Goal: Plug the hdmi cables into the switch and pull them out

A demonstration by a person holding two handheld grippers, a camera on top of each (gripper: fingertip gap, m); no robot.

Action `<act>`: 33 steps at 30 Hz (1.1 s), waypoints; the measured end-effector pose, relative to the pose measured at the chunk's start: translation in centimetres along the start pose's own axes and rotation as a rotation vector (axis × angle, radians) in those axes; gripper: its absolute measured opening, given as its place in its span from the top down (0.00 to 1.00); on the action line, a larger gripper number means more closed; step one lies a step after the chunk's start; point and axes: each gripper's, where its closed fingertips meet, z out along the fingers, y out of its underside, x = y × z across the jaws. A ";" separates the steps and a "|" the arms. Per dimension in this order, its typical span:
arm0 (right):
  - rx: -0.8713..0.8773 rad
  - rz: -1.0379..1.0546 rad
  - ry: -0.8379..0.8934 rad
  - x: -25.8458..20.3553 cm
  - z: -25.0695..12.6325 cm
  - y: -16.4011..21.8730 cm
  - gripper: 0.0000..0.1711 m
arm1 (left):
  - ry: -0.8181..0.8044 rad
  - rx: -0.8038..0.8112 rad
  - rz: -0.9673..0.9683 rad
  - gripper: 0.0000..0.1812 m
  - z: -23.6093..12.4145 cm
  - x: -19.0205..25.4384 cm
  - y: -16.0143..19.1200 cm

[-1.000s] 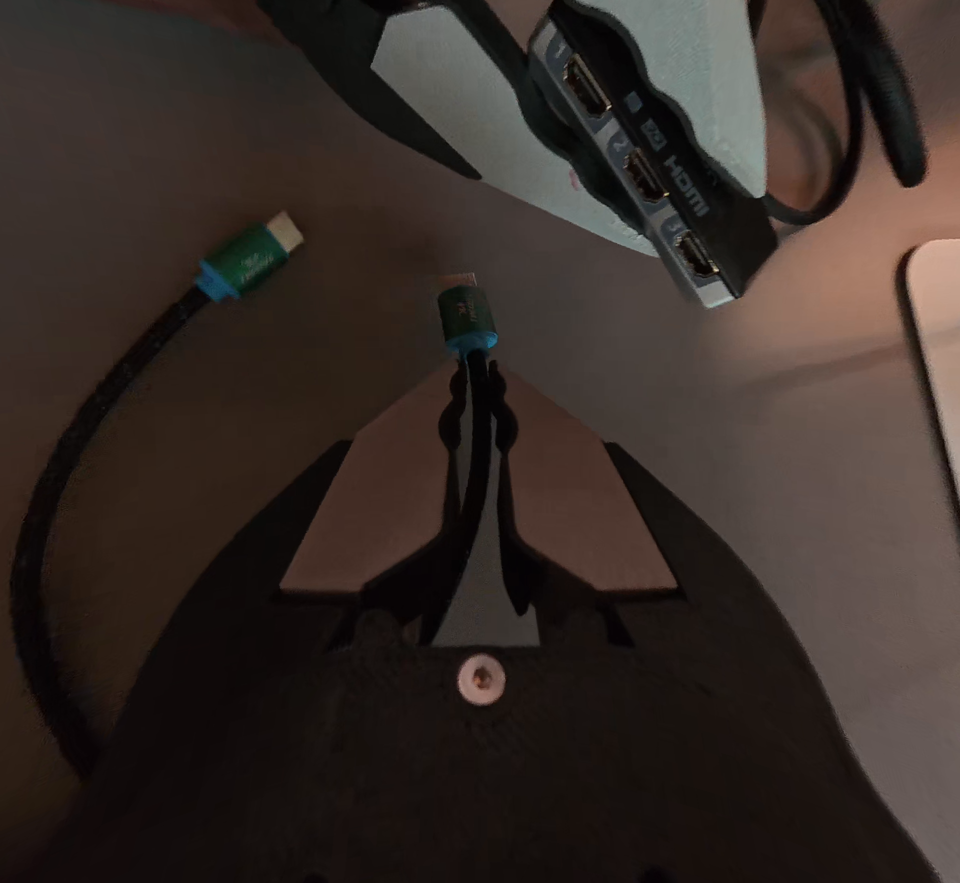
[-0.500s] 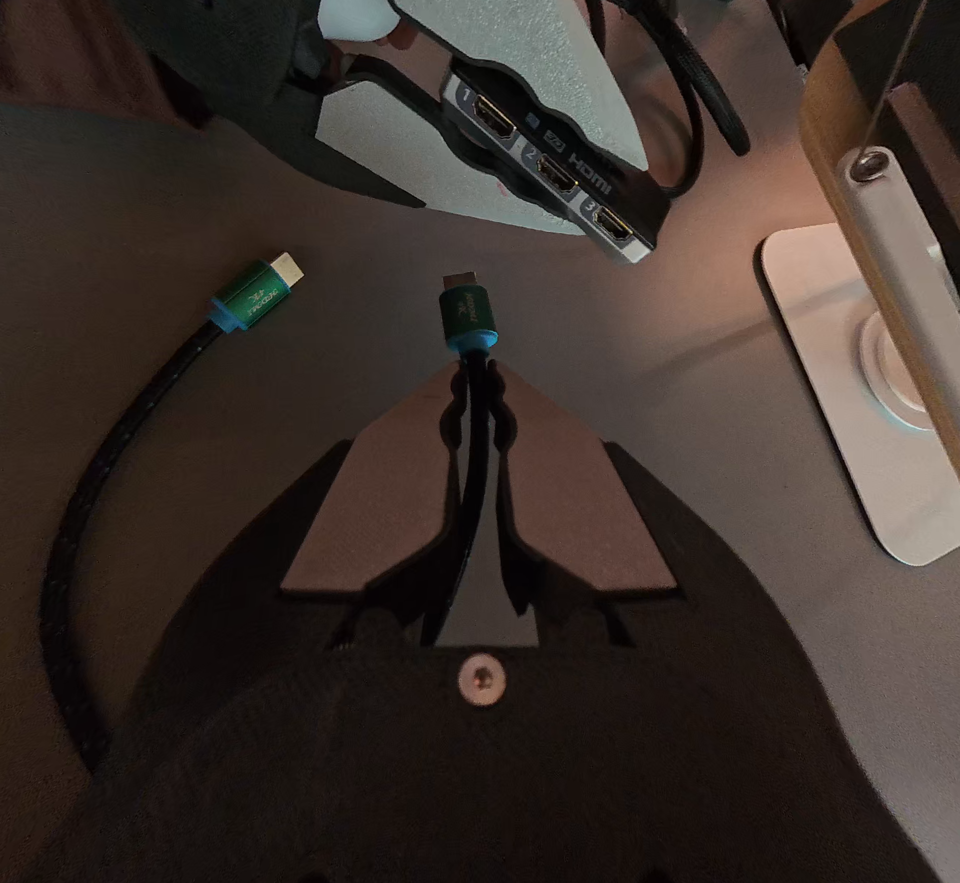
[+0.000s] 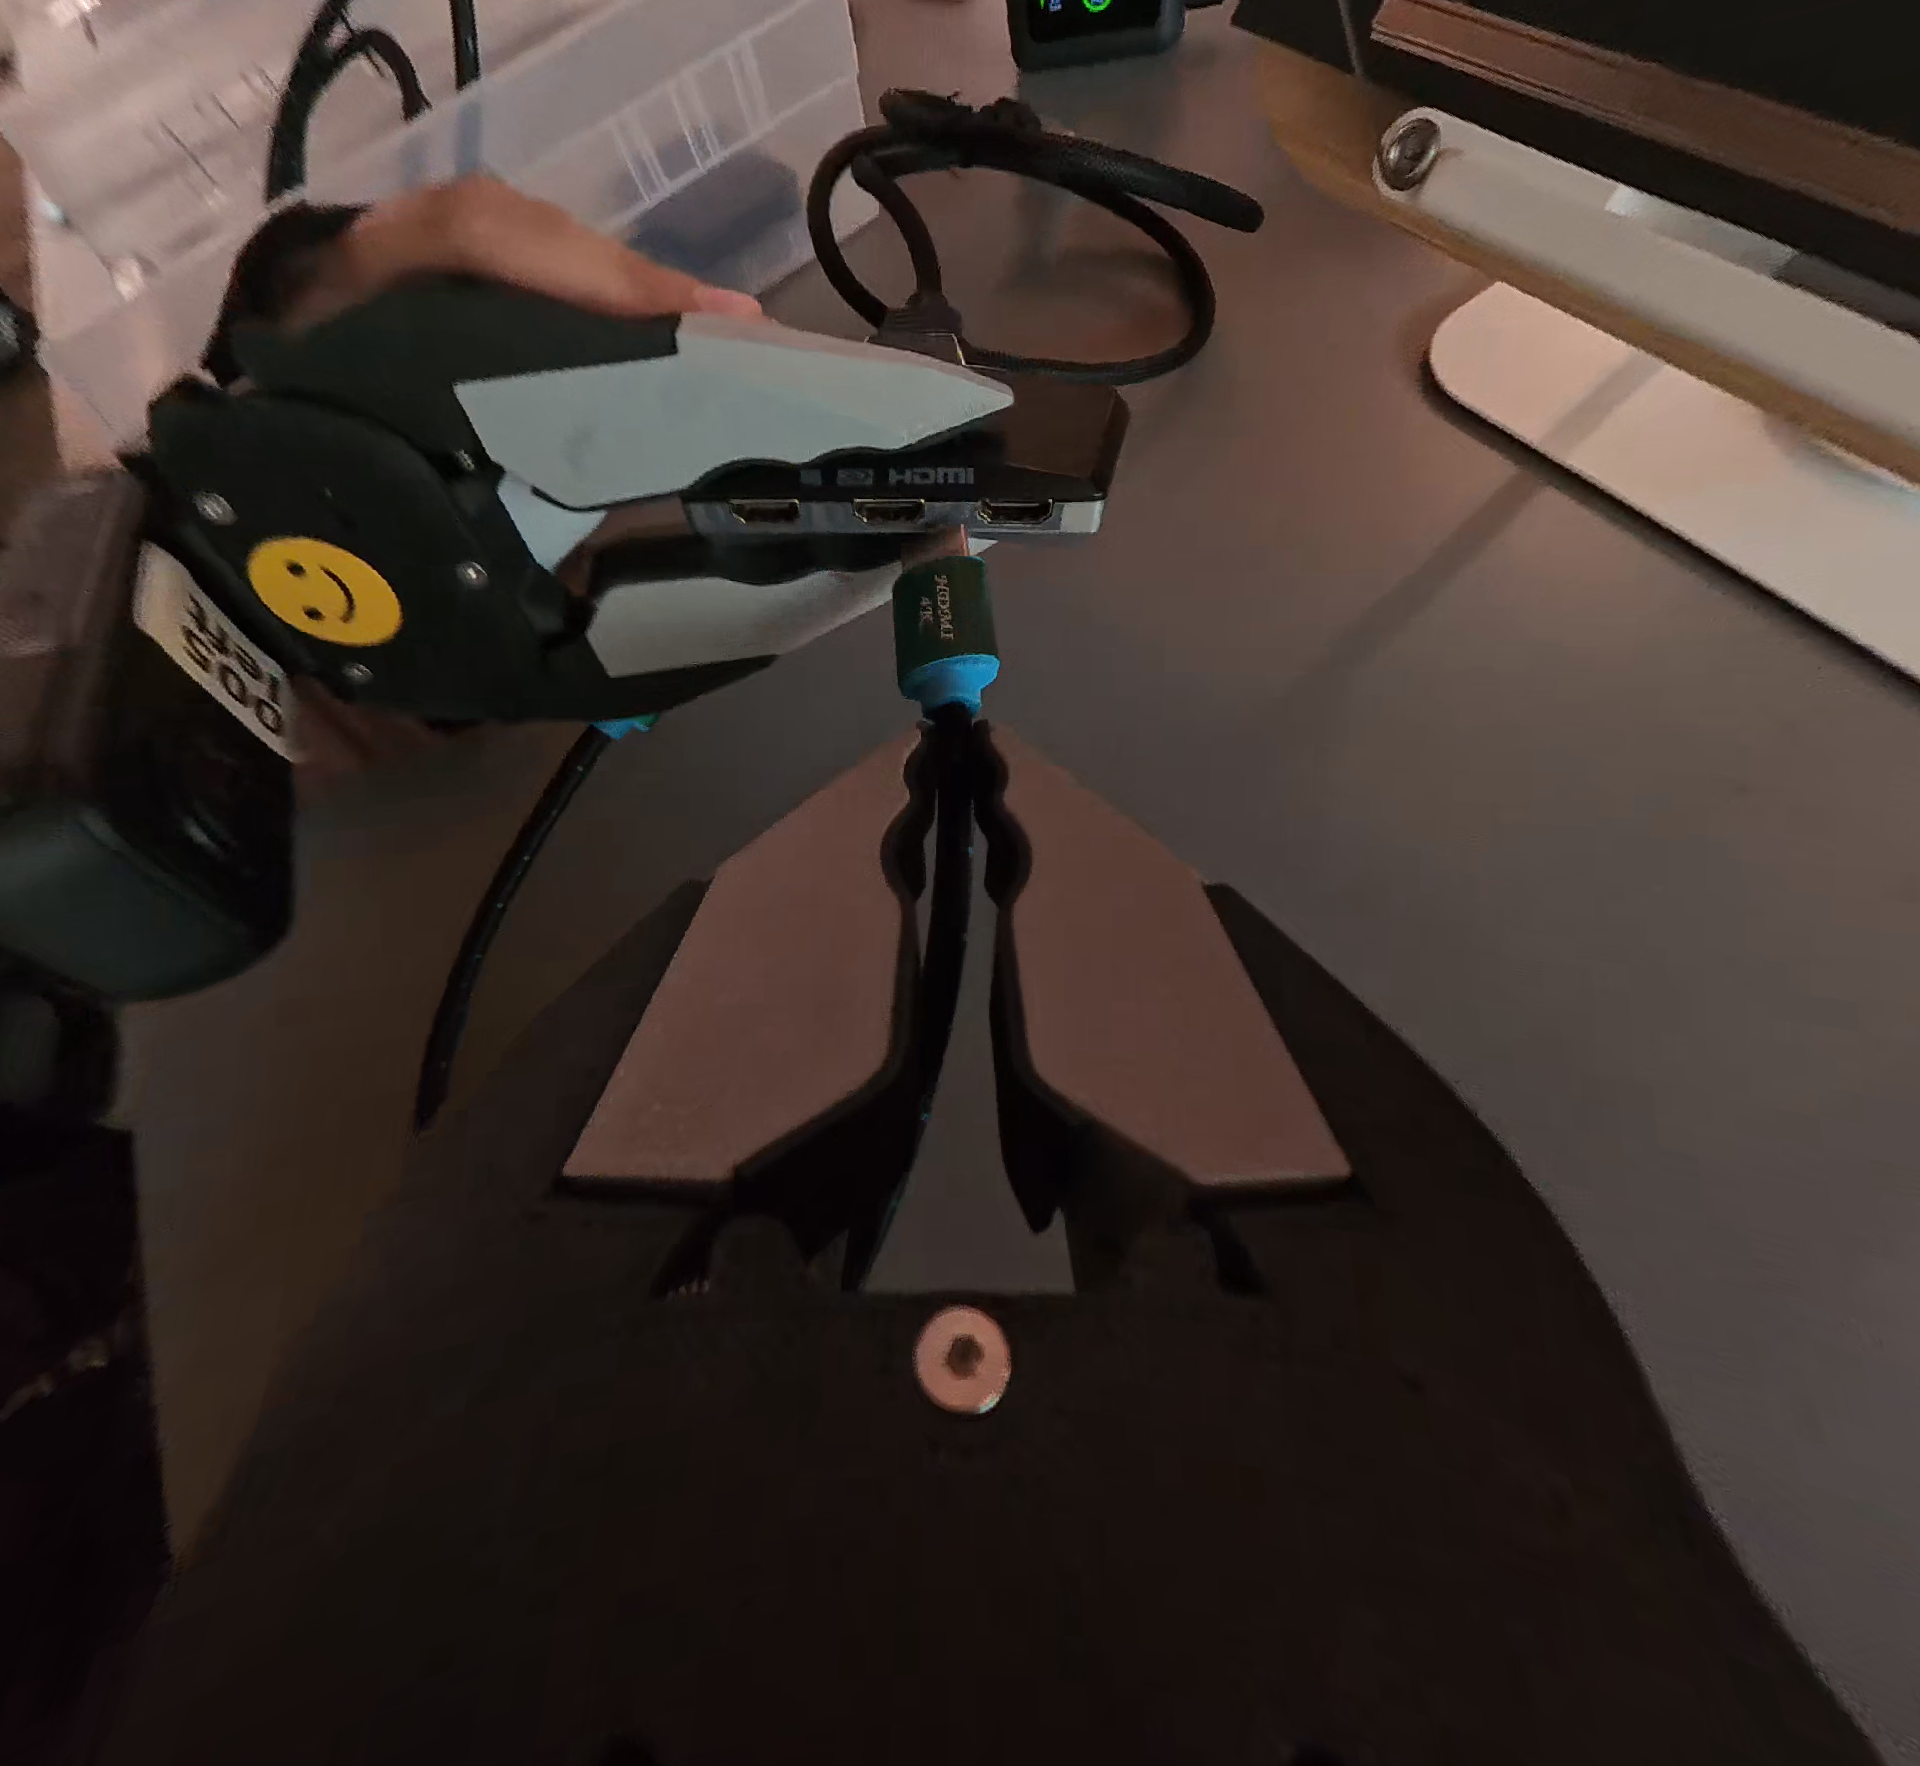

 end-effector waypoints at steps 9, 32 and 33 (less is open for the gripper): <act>0.005 0.087 -0.017 -0.2 0.5 0.1 0.99 | -0.018 -0.054 0.034 0.89 0.5 0.2 0.1; 0.052 0.289 -0.221 -1.1 0.0 -0.2 0.99 | -0.133 -0.035 0.130 0.89 0.3 -1.0 -0.7; 0.045 0.295 -0.231 -1.1 0.0 0.0 0.98 | -0.134 -0.030 0.137 0.89 0.3 -0.9 -0.8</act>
